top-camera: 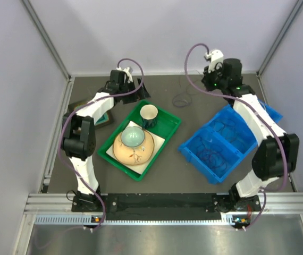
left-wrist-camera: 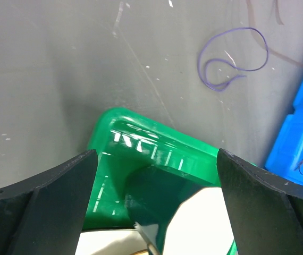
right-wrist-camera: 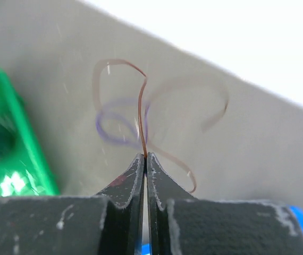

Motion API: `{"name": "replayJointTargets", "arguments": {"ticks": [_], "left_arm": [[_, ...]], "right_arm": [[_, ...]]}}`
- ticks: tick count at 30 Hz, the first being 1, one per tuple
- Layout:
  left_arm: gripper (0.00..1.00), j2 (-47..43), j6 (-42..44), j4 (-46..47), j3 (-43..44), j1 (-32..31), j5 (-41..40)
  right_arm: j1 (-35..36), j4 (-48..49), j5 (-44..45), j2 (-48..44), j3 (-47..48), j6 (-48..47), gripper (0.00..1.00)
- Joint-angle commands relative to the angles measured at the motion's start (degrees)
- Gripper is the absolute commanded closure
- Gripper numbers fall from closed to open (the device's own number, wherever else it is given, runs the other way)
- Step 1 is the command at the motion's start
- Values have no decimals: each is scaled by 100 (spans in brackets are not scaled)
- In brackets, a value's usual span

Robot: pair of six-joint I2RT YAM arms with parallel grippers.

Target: Untangle the cables

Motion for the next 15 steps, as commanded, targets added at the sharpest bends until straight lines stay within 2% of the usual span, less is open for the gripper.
{"name": "replayJointTargets", "arguments": {"ticks": [1,7,15], "left_arm": [[1,-155,-85,260,76,-125,266],[1,-190,-199,304,23,-178,398],[1,-164,-156,242,102,-266,521]], "right_arm": [[14,354,9,-1009,537,511,100],[14,398,562,-1949,1039,740,100],[14,372,1125,-3092,934,766,100]]}}
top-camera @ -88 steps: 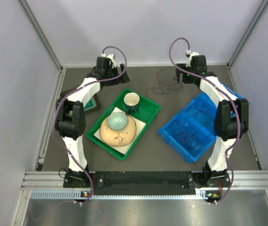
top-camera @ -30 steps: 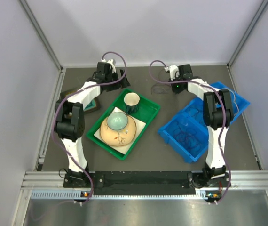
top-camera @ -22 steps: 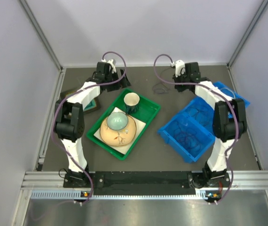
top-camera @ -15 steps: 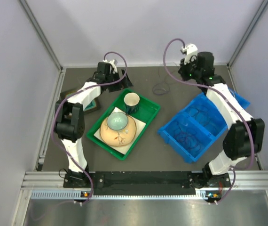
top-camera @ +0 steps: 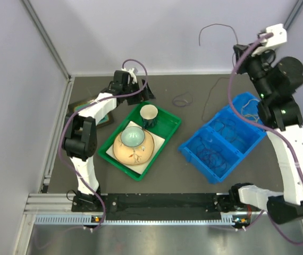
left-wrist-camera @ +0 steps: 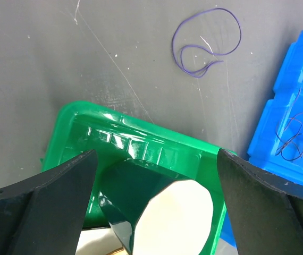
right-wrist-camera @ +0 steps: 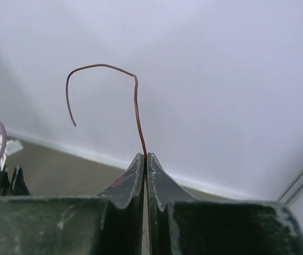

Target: Untangle the cables

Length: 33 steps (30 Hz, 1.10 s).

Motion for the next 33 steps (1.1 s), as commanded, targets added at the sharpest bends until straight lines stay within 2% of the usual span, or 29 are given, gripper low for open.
{"name": "replayJointTargets", "arguments": {"ticks": [1,8,14,20,33], "left_arm": [[1,-147,-3,187,120,-69,178],[1,-146,-11,187,173,-95,205],[1,-199,6,196,120,-113,231],[1,-226,6,196,85,-113,240],[1,-296,33,170,23,-113,204]], "right_arm": [[5,116,398,-509,93,120,100],[14,-165,793,-809,558,32,100],[5,-288,1232,-888,708,-398,100],[-109,-341,1576,-1037,172,-601,100],[-460,-552,1558,-1468,-1813,215,100]]}}
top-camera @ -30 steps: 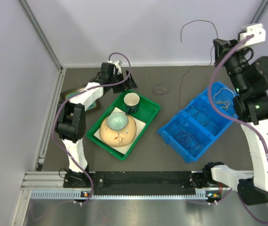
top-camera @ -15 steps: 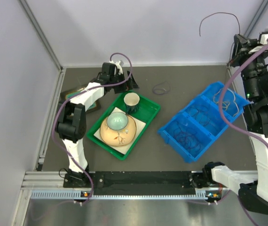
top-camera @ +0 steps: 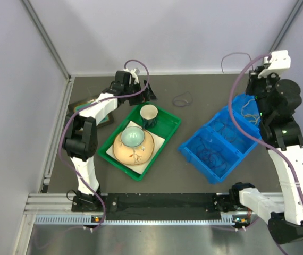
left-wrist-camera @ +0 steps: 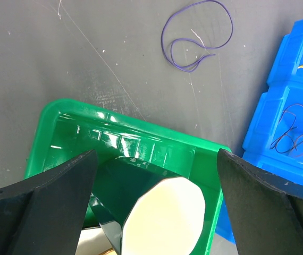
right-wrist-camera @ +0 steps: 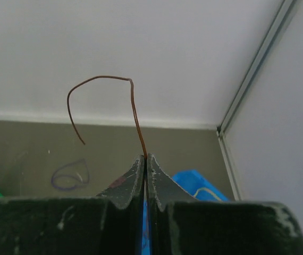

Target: Untangle the cables

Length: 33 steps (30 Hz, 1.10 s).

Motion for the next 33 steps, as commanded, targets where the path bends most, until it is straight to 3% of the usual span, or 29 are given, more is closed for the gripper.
{"name": "replayJointTargets", "arguments": {"ticks": [1,4,8,14,19,21,25,29,31,33], "left_arm": [[1,-296,11,168,23,-23,76],[1,-269,-7,168,32,-41,111],[1,-252,-7,176,41,-67,119],[1,-208,-130,202,129,-67,287],[1,-173,-148,220,129,-85,287],[1,-181,-130,211,137,-111,278],[1,-94,-139,141,330,-138,365],[1,73,19,-25,638,-339,147],[1,143,116,-140,857,-436,-3],[1,266,134,-210,1007,-559,-56]], "right_arm": [[-187,-27,283,-224,-638,435,100],[-249,200,819,-260,-1569,514,100],[-582,421,778,-304,-2877,1031,100],[-741,201,892,-111,-3635,1612,100],[-864,-9,584,311,-3549,1701,100],[-856,-88,488,373,-3304,1683,71],[-856,-133,92,242,-2864,1613,40],[-856,-116,-84,57,-2329,1770,29],[-856,7,-434,118,-2152,1824,28],[-864,270,-1064,432,-1897,1999,18]]}}
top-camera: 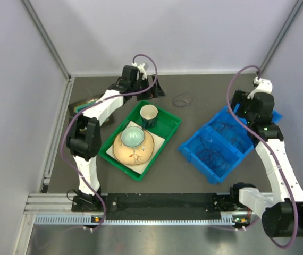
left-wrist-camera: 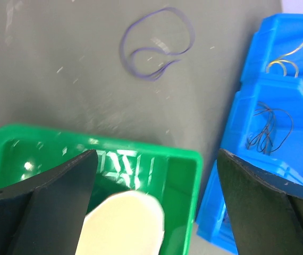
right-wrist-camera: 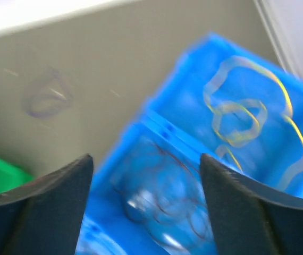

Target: Untangle the cables

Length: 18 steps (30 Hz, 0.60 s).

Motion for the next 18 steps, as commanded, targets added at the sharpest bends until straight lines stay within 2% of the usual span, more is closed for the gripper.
{"name": "replayJointTargets", "arguments": {"ticks": [1,3,5,6,8,9,12,16,18], "left_arm": [[1,190,186,-88,620,-286,-211],[1,295,291,-228,787,-418,-369],[1,313,318,-326,911,-462,-379],[1,279,283,-256,772,-445,-266],[1,103,160,69,535,-384,-98],[1,50,169,113,351,-366,-132],[1,-126,405,-158,270,-304,-545],[1,-406,538,-387,112,-199,-1011],[1,-521,476,-379,-98,-137,-1248]], "right_arm": [[-40,573,-1181,366,835,393,11],[-40,469,-1637,805,1143,753,11],[116,127,-1912,1604,1862,842,11],[257,-327,-1808,1903,2161,842,11],[573,-385,-1615,2589,2673,563,11],[940,-367,-1309,2757,2787,456,9],[1312,-385,-929,3635,3270,209,8],[1418,-516,-639,4725,3964,17,14],[1462,-595,-707,5262,4158,-115,14]]}}
